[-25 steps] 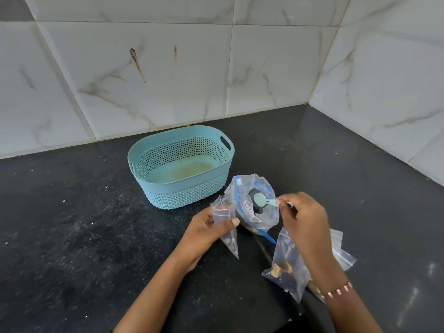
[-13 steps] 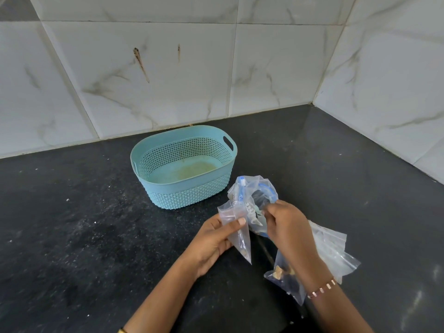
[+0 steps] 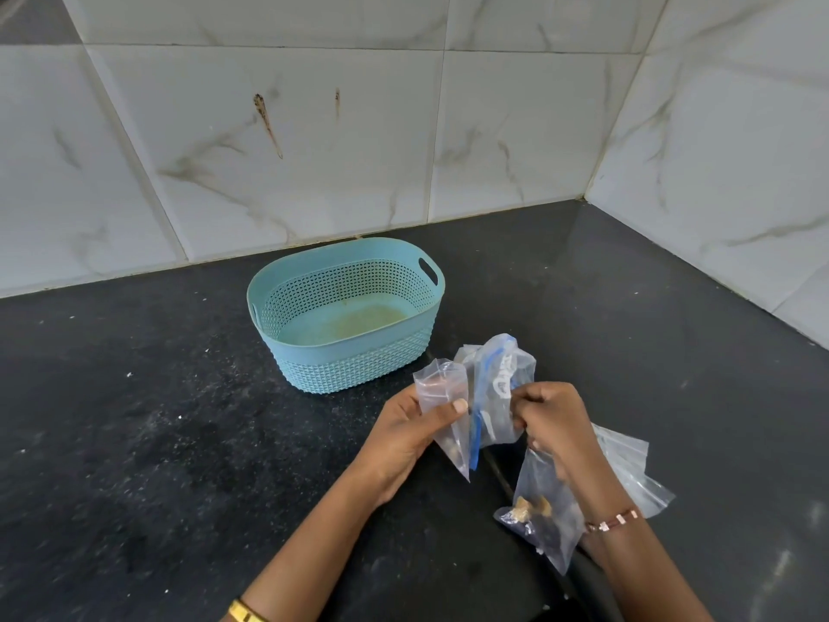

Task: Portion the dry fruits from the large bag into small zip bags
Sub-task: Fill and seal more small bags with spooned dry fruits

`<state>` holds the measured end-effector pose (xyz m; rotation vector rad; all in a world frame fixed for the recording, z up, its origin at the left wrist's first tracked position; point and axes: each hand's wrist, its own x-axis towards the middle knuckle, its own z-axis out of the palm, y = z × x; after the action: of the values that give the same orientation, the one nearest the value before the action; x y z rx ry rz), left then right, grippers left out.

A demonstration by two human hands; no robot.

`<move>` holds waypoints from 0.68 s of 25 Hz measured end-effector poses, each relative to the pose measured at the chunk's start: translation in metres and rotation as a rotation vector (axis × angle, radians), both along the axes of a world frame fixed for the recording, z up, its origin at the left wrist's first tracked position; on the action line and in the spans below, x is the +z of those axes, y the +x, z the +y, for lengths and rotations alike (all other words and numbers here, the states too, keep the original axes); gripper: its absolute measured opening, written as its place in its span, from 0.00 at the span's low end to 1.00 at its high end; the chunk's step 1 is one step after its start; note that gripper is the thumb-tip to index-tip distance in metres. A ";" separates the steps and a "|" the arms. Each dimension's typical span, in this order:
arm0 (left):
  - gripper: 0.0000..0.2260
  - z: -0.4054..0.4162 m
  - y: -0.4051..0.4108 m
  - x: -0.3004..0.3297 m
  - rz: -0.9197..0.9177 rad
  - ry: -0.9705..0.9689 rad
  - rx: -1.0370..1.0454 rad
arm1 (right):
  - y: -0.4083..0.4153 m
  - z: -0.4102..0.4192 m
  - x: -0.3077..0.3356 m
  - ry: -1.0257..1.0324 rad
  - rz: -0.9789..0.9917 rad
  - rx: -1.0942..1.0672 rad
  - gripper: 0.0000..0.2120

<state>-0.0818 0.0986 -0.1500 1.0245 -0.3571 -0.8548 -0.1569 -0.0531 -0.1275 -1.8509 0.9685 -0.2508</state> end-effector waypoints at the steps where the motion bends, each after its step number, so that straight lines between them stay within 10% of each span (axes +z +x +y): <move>1: 0.15 0.001 0.001 -0.002 -0.024 0.017 0.001 | -0.001 0.000 0.002 0.057 -0.010 -0.035 0.10; 17: 0.16 0.024 0.005 -0.010 -0.572 0.315 -0.044 | -0.026 -0.025 0.012 0.264 -0.078 -0.162 0.06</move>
<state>-0.0763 0.1229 -0.1598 1.5606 -0.7452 -0.6548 -0.1833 -0.0785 -0.1154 -1.5152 1.0463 -0.2772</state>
